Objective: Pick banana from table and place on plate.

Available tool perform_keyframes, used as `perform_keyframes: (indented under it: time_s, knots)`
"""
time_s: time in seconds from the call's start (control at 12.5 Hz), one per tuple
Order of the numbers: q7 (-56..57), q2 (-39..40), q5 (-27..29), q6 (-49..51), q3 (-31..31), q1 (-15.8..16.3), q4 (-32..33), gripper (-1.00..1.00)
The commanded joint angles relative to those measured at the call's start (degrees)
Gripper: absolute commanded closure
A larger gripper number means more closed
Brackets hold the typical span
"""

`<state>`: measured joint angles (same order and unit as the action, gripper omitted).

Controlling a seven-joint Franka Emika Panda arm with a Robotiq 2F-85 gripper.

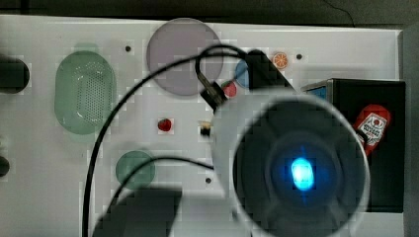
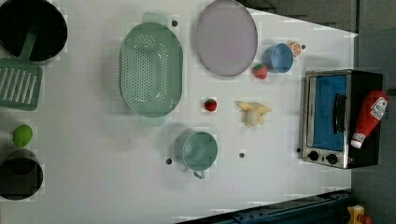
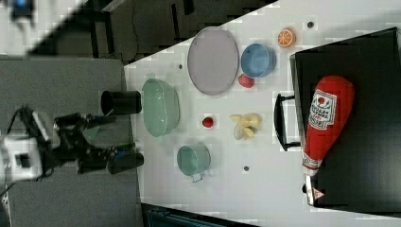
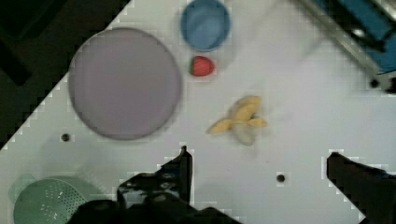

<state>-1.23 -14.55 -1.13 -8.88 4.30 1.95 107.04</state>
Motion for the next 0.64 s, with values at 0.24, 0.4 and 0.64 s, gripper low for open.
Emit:
perform_keyframes:
  time_s: [0.24,0.4,0.64]
  knots:
    - [-1.95,-6.06,0.64,-0.04,-0.25,0.06,10.15,-1.00]
    - [-1.94,-8.78,0.64,0.09,-0.24,0.07,11.61,-1.00]
    - [-1.94,-10.50,0.64,0.79,-0.22,0.07,14.20,-1.00]
